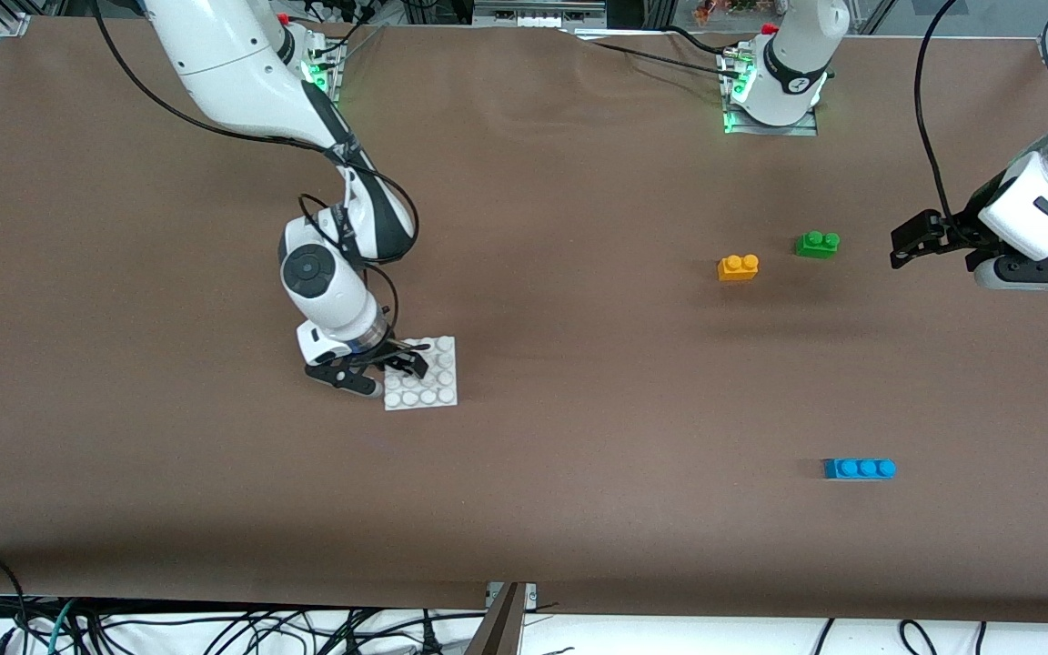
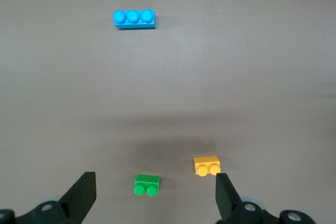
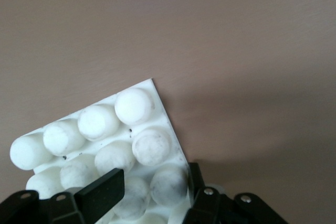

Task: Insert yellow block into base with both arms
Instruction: 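Slide the white base plate with the right gripper toward the table middle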

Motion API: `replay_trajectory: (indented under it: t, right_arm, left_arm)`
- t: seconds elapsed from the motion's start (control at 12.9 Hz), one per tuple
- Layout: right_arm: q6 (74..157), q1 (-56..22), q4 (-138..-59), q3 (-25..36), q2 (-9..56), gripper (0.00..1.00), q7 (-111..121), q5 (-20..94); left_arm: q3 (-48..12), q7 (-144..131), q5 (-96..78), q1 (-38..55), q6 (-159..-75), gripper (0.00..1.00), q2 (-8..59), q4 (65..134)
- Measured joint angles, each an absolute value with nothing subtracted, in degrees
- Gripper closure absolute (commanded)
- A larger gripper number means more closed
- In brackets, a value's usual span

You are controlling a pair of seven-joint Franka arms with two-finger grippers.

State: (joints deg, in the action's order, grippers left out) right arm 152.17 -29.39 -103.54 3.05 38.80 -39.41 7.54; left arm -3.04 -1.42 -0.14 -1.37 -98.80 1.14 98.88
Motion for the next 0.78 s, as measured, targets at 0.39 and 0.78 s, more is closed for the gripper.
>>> replay_trajectory:
  t: [0.39, 0.78]
  right_arm:
    - [152.17, -34.03, -97.51, 3.11, 42.51, 0.43, -46.61, 7.53]
    - [152.18, -37.98, -91.34, 3.17, 46.49, 0.43, -52.30, 7.53]
  left_arm:
    - [-3.03, -1.42, -0.14, -1.37, -98.80, 0.00, 1.14, 98.88]
    - [-3.03, -1.42, -0.14, -1.37, -98.80, 0.00, 1.14, 98.88]
